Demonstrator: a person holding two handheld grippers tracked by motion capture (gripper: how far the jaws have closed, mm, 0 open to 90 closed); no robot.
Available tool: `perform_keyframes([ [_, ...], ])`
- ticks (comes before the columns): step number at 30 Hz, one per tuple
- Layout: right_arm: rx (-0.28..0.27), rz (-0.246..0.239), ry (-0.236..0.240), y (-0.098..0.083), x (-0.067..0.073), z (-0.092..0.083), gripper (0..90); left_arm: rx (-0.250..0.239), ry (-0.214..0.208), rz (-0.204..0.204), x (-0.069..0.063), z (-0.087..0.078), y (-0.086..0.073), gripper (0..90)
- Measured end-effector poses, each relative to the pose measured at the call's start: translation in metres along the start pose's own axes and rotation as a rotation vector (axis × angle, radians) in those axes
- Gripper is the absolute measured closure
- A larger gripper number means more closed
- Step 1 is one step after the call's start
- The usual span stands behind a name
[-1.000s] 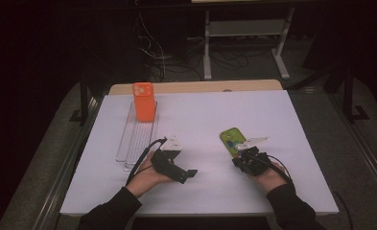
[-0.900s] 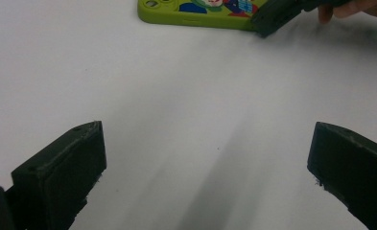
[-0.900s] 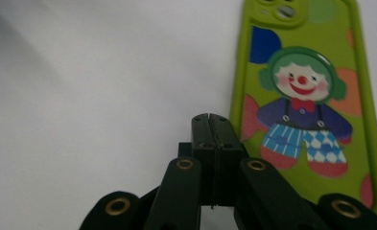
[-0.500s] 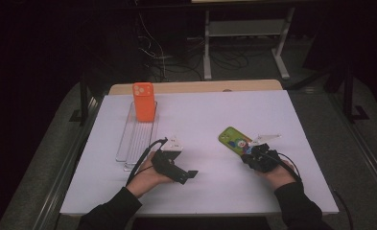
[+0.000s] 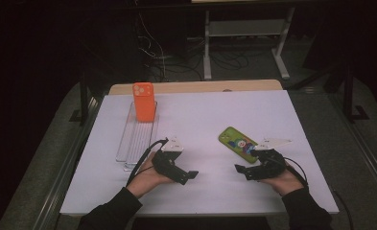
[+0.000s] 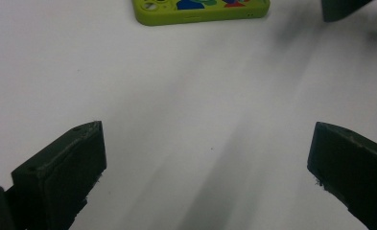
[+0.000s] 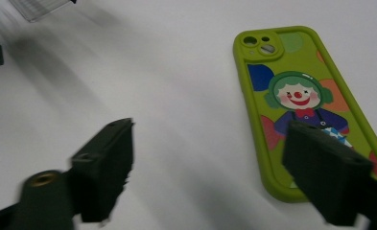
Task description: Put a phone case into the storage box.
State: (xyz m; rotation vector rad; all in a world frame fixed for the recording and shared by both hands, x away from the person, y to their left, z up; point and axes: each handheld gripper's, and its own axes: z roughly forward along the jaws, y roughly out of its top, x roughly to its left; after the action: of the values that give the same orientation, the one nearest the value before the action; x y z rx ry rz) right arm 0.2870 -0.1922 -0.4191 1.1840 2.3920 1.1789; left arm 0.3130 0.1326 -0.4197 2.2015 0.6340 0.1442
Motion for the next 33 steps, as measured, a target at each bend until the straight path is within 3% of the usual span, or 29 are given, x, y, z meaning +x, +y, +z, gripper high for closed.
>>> perform_keyframes([
  [3, -0.02, -0.035, 0.004, -0.003, 0.002, 0.001, 0.0, -0.002, -0.002, 0.0, -0.001, 0.001, 0.0, 0.0],
  [14, -0.013, -0.052, 0.023, -0.006, 0.007, 0.003, 0.0, -0.006, -0.006, -0.013, -0.002, 0.001, 0.0, 0.0],
  [18, -0.017, -0.05, 0.027, -0.005, 0.006, 0.001, 0.0, 0.012, -0.009, 0.006, 0.0, 0.0, 0.0, 0.0],
  [24, -0.025, -0.039, 0.041, 0.0, 0.007, -0.002, 0.0, -0.005, -0.016, -0.012, 0.0, 0.0, 0.001, 0.0],
  [33, 0.027, -0.062, 0.053, 0.011, 0.006, -0.002, 0.0, -0.013, -0.018, -0.014, -0.001, -0.001, 0.001, 0.0],
])
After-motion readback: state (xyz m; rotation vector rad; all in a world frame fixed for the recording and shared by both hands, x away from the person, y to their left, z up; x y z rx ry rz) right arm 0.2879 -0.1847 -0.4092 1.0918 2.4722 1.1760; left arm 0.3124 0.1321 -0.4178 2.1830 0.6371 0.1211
